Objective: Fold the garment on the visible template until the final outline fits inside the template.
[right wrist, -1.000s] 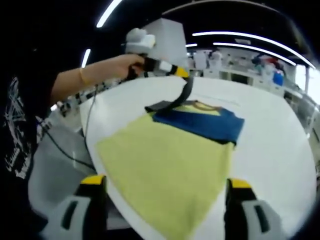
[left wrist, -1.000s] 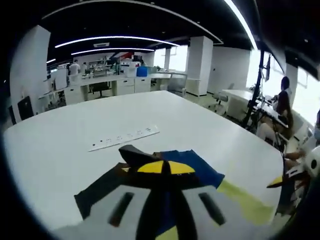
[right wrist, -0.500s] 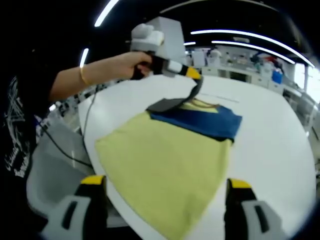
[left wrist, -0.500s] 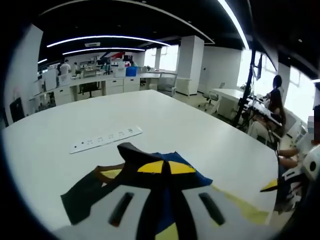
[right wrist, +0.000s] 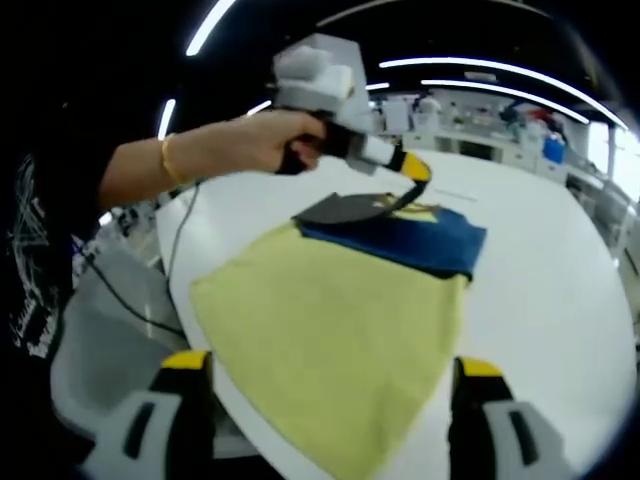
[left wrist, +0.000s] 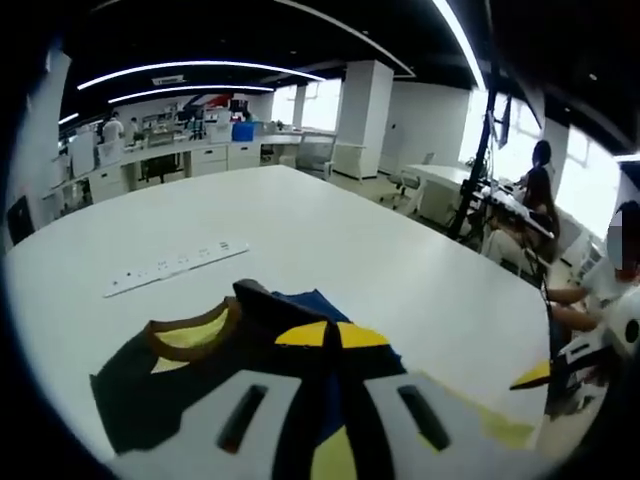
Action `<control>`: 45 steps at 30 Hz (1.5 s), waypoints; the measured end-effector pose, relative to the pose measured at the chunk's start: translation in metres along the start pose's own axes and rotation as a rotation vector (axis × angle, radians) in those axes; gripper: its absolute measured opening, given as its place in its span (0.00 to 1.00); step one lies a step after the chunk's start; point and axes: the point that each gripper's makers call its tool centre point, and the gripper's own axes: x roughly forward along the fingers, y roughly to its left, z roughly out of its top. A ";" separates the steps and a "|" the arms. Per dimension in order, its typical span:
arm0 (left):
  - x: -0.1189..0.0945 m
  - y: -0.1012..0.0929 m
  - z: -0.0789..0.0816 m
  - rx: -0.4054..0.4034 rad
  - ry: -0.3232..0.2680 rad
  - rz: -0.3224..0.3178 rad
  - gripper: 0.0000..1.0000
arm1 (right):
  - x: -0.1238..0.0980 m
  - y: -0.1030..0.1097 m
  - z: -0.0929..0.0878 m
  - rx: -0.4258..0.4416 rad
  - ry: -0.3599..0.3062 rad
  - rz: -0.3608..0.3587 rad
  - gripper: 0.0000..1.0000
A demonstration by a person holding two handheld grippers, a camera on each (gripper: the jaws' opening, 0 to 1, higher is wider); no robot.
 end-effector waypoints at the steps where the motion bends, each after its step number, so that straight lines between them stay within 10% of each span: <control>1: 0.003 -0.002 -0.003 0.005 0.006 -0.002 0.00 | 0.000 -0.001 0.000 0.002 0.000 -0.002 0.99; 21: 0.033 -0.024 -0.054 -0.005 0.109 -0.093 0.00 | 0.002 -0.003 0.004 0.003 0.002 -0.002 0.99; 45: -0.032 -0.023 -0.057 0.168 0.041 -0.177 0.93 | 0.005 0.000 0.008 -0.050 0.033 0.061 0.99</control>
